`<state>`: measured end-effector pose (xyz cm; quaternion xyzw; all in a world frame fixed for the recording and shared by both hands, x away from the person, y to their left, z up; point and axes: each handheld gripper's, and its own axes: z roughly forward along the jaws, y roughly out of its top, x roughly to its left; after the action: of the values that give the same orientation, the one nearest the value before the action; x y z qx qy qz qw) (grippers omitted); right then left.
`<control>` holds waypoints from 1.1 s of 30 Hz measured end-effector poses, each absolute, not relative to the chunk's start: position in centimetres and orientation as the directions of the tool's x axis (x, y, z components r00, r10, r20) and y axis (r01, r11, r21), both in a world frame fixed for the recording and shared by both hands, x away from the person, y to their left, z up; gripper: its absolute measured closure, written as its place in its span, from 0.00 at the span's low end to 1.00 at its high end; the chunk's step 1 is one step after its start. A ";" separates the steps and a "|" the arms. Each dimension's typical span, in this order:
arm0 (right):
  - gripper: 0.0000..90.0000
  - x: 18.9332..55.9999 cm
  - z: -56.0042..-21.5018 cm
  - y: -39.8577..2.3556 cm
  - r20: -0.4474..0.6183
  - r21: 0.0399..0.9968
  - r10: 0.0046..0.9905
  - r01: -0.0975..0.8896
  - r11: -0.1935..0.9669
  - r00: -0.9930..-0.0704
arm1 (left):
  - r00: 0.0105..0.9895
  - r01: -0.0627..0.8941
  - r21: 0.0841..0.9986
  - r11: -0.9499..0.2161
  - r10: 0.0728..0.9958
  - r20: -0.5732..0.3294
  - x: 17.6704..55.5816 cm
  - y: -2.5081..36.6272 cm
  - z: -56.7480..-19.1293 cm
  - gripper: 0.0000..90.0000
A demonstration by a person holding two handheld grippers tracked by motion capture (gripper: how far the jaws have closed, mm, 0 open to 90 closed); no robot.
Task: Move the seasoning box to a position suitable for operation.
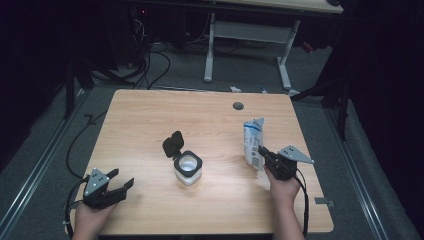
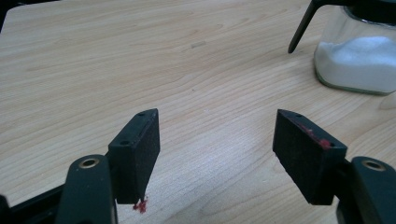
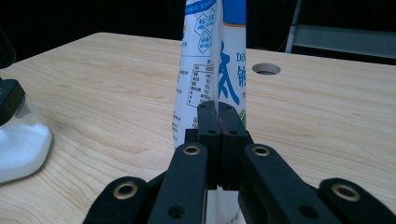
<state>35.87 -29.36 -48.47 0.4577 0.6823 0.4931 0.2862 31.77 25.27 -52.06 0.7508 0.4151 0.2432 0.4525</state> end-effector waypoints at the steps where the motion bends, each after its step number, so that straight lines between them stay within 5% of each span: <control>1: 1.00 35.8 -48.5 -29.4 0.062 0.935 0.908 0.343 0.093 -0.415 | 0.538 0.402 0.882 -0.247 0.843 -0.010 31.8 25.2 -52.0 0.36; 33: 0.93 33.3 -49.2 -30.0 0.056 0.924 0.925 0.372 0.095 -0.377 | 0.529 0.399 0.888 -0.230 0.848 -0.019 32.0 26.1 -51.6 0.36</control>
<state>33.29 -30.01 -49.23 0.4762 0.6804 0.4749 0.2912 32.02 26.05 -51.58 0.7448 0.4187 0.2450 0.4581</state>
